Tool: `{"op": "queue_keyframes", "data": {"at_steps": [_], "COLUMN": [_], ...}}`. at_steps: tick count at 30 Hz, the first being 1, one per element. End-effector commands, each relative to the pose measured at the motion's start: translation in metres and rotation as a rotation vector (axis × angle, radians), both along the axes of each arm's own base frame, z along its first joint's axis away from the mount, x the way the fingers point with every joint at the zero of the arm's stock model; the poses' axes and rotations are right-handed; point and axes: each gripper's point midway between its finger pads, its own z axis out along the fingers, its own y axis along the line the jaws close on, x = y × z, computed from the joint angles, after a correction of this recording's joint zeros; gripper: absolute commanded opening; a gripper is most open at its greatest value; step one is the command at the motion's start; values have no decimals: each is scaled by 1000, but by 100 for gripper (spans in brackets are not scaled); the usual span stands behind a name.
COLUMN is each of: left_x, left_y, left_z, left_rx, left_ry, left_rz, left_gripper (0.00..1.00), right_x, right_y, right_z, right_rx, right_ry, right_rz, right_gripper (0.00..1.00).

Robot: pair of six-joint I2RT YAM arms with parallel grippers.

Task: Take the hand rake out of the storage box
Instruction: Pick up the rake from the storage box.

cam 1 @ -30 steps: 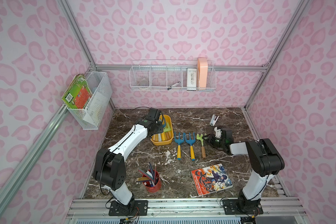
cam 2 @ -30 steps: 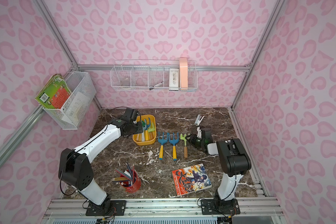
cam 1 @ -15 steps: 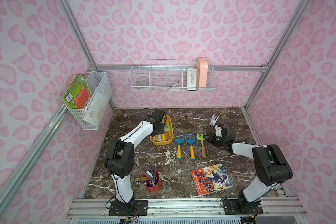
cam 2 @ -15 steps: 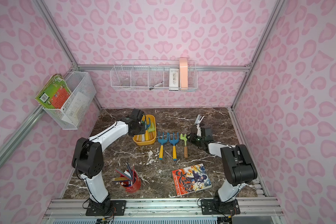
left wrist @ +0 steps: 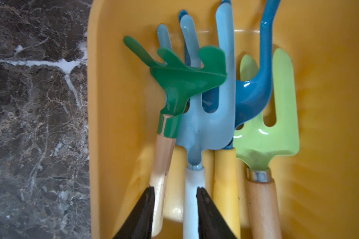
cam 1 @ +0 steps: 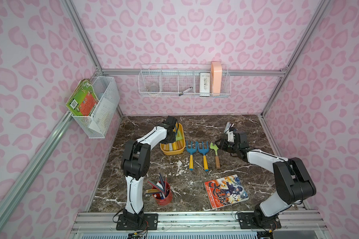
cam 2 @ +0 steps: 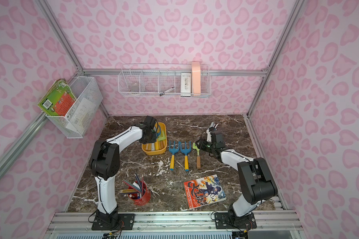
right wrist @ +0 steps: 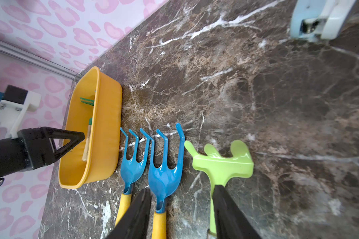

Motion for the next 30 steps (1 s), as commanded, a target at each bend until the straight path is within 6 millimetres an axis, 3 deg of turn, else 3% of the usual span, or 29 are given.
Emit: {"op": "queue_keyframes", "data": {"at_steps": [1,16,20,24,30], "left_x": [-2,-7,-5,-2,7], "left_y": [10,18,17,17,9], "left_z": [-3,-34,-42,-34,9], "left_rx": [69,150,151,150,97], "left_ry": [29,131,141,113,12], "left_rz": [1,-28,-30,-27,-51], "left_gripper": [36,36,31,23,18], "right_x": [1,3,4,3,3], "right_y": [3,16,17,16,15], "right_z": [4,0,4,6,6], "right_rx": [-3,17,21,18,9], "right_ry": [-10,2,-5,-8,-13], "right_rz": [11,37,40,39,36], "right_gripper": [50,51,51,51,51]}}
